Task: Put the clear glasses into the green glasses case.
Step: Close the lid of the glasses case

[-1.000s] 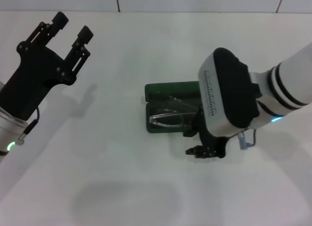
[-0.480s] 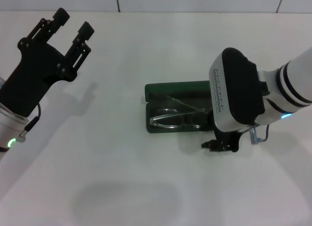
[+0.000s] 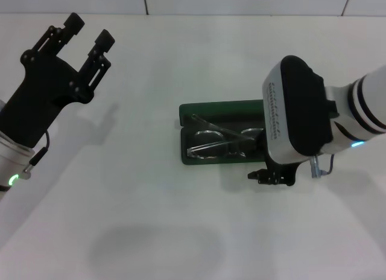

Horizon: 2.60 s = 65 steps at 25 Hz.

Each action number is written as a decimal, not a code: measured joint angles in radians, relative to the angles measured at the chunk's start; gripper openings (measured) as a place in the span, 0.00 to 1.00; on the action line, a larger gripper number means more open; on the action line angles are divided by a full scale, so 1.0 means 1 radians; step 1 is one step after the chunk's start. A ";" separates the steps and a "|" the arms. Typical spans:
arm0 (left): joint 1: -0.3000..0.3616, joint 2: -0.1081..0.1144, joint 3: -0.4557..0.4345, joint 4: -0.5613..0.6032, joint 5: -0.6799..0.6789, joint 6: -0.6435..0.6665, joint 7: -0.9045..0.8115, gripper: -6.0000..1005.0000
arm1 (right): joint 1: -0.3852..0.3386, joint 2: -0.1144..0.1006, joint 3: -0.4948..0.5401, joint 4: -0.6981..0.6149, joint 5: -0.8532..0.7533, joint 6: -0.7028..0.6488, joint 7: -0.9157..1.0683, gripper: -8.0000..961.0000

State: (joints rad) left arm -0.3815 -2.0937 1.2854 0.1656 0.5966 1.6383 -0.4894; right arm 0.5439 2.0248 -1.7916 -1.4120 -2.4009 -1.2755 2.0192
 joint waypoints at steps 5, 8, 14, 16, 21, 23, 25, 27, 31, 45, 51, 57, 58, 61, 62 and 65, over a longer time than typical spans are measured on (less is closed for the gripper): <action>0.005 0.001 0.000 0.000 0.000 0.000 0.000 0.57 | -0.051 -0.001 0.011 -0.078 0.047 -0.021 -0.033 0.37; 0.014 0.001 0.000 0.000 0.000 0.000 0.003 0.57 | -0.075 -0.003 0.049 -0.101 0.111 -0.027 -0.071 0.37; 0.023 0.001 0.003 -0.002 0.005 0.000 0.004 0.57 | -0.106 -0.003 0.164 -0.091 0.210 -0.029 -0.116 0.37; 0.024 0.001 0.005 -0.002 0.008 0.000 0.004 0.57 | -0.108 -0.002 0.183 -0.063 0.226 -0.010 -0.126 0.37; 0.024 0.002 0.006 -0.003 0.009 0.001 0.000 0.57 | -0.109 -0.001 0.183 -0.028 0.231 0.030 -0.131 0.37; 0.023 0.002 0.006 -0.003 0.009 0.001 -0.001 0.57 | -0.103 -0.002 0.182 -0.016 0.232 0.030 -0.132 0.37; 0.019 0.002 0.006 -0.003 0.009 0.001 -0.004 0.57 | -0.098 -0.002 0.181 -0.001 0.232 0.030 -0.136 0.37; 0.015 0.003 0.006 0.000 0.009 0.001 -0.012 0.57 | -0.090 -0.003 0.181 0.019 0.232 0.030 -0.143 0.37; 0.015 0.003 0.006 0.004 0.009 0.002 -0.016 0.57 | -0.069 -0.003 0.181 0.050 0.233 0.039 -0.147 0.37; 0.015 0.000 0.006 -0.001 0.004 0.002 -0.018 0.57 | 0.032 0.002 0.173 0.205 0.241 0.058 -0.161 0.37; 0.021 -0.002 0.006 -0.001 0.007 0.006 -0.018 0.57 | 0.040 0.002 0.156 0.218 0.243 0.059 -0.162 0.37; 0.028 -0.002 0.006 -0.002 0.008 0.013 -0.018 0.57 | -0.006 0.001 0.153 0.140 0.244 0.054 -0.158 0.37; 0.029 -0.002 0.006 -0.002 0.009 0.014 -0.020 0.57 | -0.019 0.000 0.154 0.123 0.244 0.054 -0.157 0.37; 0.029 -0.002 0.006 -0.003 0.011 0.014 -0.026 0.57 | -0.032 -0.001 0.160 0.099 0.241 0.054 -0.150 0.37; 0.030 -0.002 0.006 -0.003 0.011 0.014 -0.027 0.57 | -0.033 -0.002 0.160 0.096 0.236 0.054 -0.144 0.37; 0.031 -0.002 0.006 -0.003 0.012 0.014 -0.028 0.57 | -0.033 -0.001 0.161 0.097 0.213 0.075 -0.123 0.37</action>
State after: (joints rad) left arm -0.3510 -2.0954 1.2916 0.1625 0.6083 1.6522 -0.5169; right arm 0.5107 2.0234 -1.6309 -1.3154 -2.1877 -1.2008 1.8958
